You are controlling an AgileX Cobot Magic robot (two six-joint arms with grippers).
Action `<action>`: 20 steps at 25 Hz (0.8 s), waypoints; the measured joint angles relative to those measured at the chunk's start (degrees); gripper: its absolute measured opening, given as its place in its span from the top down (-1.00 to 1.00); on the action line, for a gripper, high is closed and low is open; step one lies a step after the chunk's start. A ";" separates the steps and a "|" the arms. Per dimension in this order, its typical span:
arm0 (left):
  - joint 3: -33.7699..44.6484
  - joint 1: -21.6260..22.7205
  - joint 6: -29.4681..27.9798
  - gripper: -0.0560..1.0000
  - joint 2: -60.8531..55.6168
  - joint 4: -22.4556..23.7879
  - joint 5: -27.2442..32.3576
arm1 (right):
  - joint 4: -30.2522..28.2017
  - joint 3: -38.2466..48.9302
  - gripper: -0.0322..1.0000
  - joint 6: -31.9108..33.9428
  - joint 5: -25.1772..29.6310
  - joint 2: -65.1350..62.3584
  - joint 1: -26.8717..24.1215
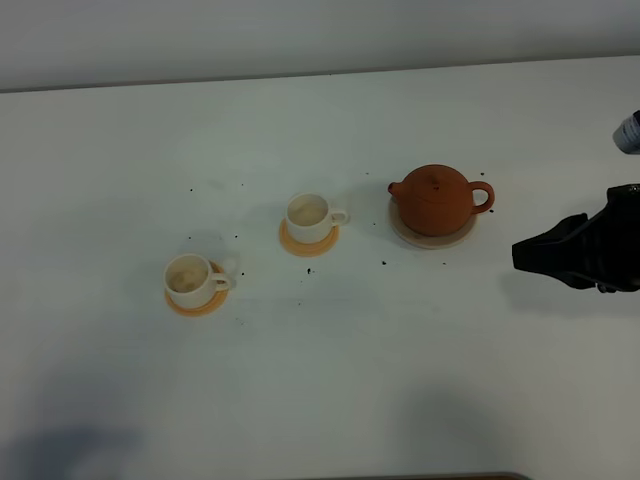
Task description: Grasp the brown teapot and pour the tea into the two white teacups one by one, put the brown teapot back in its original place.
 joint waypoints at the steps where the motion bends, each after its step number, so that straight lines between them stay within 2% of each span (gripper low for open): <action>1: 0.00 -0.62 0.13 0.42 0.00 0.06 0.00 | 0.61 0.00 0.47 -0.85 0.00 0.00 0.00; 6: 0.00 -5.03 0.73 0.42 0.00 0.27 0.02 | 1.25 -3.61 0.47 -1.97 1.08 1.65 0.00; 9: 0.00 -5.87 0.73 0.42 0.00 0.27 0.02 | 1.12 -8.51 0.47 -2.02 3.48 4.41 0.00; 17: 0.00 -5.87 0.90 0.42 0.00 0.27 0.02 | -4.54 -25.68 0.47 -2.02 11.05 12.34 0.00; 20: 0.00 -5.87 0.93 0.42 0.00 0.27 0.02 | -8.73 -32.77 0.47 -2.36 13.76 15.82 0.08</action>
